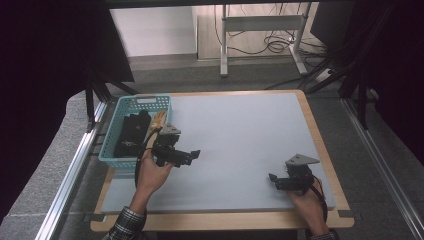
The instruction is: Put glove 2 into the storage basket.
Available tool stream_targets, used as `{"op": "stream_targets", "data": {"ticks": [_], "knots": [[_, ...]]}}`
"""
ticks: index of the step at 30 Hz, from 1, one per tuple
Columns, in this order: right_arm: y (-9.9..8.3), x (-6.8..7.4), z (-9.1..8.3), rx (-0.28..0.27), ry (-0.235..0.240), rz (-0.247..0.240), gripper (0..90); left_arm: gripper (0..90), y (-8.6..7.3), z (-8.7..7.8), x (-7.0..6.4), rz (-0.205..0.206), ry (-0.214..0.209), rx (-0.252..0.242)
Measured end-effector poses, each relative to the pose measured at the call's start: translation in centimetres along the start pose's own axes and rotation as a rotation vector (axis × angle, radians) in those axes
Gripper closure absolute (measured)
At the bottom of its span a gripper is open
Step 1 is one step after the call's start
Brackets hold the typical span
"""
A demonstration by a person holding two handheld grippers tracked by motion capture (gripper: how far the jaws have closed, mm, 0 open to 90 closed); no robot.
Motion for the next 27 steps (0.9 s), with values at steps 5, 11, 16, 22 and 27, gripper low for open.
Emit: {"op": "stream_targets", "data": {"ticks": [5, 11, 16, 22, 27], "knots": [[0.0, 0.0, 0.0, 0.0, 0.0, 0.0, 17.0, 1.7, 0.2, 0.7, -1.4, 0.03, -0.004, -0.002], [0.0, 0.0, 0.0, 0.001, 0.0, 0.001, 17.0, 1.6, 0.4, 1.5, -2.8, 0.064, -0.015, 0.002], [0.0, 0.0, 0.0, 0.001, 0.0, 0.001, 16.9, 1.6, 0.5, 2.2, -3.9, 0.085, -0.022, 0.002], [0.0, 0.0, 0.0, 0.0, -0.001, 0.001, 16.9, 1.5, 0.2, 3.0, -4.8, 0.104, -0.025, 0.007], [0.0, 0.0, 0.0, 0.0, 0.0, 0.001, 16.9, 1.5, 0.0, 3.5, -5.5, 0.112, -0.036, -0.001]]}}
Point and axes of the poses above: each handheld gripper's, and its own axes: z roughly forward along the jaws, y roughly out of its top, x roughly to its left, the point moved 5 cm from there along z, roughly forward along the jaws, and after that the axes turned 15 degrees about x, right-handed, at the moved point
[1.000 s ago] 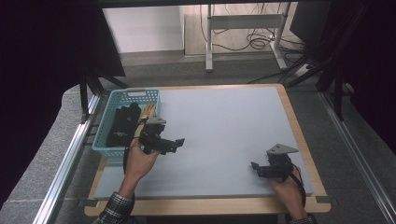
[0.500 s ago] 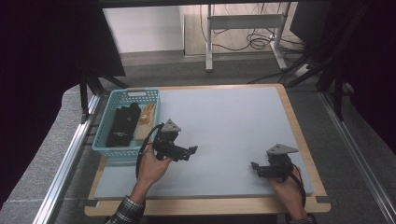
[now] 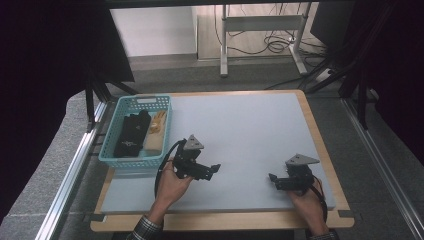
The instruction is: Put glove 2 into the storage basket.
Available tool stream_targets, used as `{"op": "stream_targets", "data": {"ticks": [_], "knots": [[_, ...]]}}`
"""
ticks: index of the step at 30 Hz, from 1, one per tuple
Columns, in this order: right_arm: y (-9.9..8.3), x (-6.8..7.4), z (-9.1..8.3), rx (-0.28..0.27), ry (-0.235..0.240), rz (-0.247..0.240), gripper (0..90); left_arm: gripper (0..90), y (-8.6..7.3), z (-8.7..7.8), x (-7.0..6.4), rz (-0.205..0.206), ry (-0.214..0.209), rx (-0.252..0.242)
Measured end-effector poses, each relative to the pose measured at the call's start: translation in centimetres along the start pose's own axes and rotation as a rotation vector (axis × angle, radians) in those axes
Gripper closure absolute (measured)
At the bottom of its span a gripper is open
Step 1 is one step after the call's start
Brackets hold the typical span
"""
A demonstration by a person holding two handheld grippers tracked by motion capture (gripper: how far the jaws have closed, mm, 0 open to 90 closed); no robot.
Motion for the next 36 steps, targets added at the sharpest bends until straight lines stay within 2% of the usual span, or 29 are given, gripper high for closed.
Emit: {"op": "stream_targets", "data": {"ticks": [9, 23, 36], "knots": [[0.0, 0.0, 0.0, 0.0, -0.001, -0.001, 16.9, 1.3, -0.6, 1.0, -1.2, 0.014, -0.02, -0.012], [0.0, 0.0, 0.0, 0.0, -0.001, -0.001, 16.9, 0.8, -2.3, 4.0, -2.1, 0.048, 0.014, 0.049], [0.0, 0.0, 0.0, 0.0, 0.0, -0.001, 16.9, 0.7, -3.5, 6.1, -2.2, 0.043, -0.001, 0.086]]}}
Point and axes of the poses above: each handheld gripper's, and its own axes: z roughly forward along the jaws, y roughly out of its top, x roughly to its left, the point moved 5 cm from there along z, roughly forward along the jaws, and after that the axes turned 15 degrees about x, right-handed, at the moved point
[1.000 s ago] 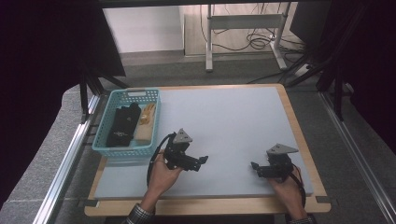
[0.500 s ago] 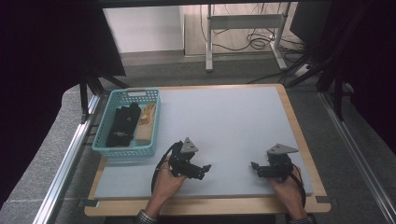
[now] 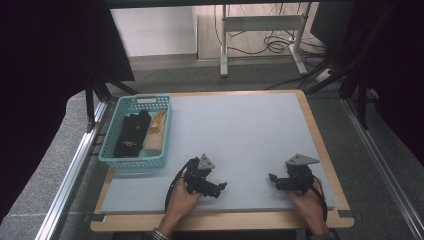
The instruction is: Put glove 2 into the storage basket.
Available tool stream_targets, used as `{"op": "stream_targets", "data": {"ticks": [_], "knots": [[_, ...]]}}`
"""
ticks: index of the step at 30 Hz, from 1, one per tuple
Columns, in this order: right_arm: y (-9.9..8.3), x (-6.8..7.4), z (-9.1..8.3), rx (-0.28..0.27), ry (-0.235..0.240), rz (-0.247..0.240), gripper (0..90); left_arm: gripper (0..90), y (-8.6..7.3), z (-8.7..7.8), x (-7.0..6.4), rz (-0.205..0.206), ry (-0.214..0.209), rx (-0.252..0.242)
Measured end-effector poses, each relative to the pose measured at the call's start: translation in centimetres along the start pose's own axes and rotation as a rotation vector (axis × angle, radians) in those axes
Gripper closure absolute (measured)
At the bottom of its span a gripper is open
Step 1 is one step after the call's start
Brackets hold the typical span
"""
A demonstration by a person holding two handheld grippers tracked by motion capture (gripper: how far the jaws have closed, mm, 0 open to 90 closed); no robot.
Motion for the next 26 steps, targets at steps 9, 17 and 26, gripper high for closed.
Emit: {"op": "stream_targets", "data": {"ticks": [9, 17, 26], "knots": [[0.0, 0.0, 0.0, 0.0, -0.001, 0.0, 16.9, 0.8, -0.3, 1.1, -0.2, 0.007, 0.013, 0.033], [0.0, 0.0, 0.0, 0.0, -0.001, 0.0, 16.9, 0.3, -0.3, 1.4, -0.4, 0.02, 0.04, 0.051], [0.0, 0.0, 0.0, 0.001, 0.0, 0.0, 16.8, 0.0, -0.4, 1.4, -0.4, 0.019, 0.04, 0.054]]}}
Point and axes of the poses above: each handheld gripper's, and its own axes: z roughly forward along the jaws, y roughly out of its top, x roughly to its left, the point moved 5 cm from there along z, roughly forward along the jaws, and after that the axes turned 15 degrees about x, right-handed, at the moved point
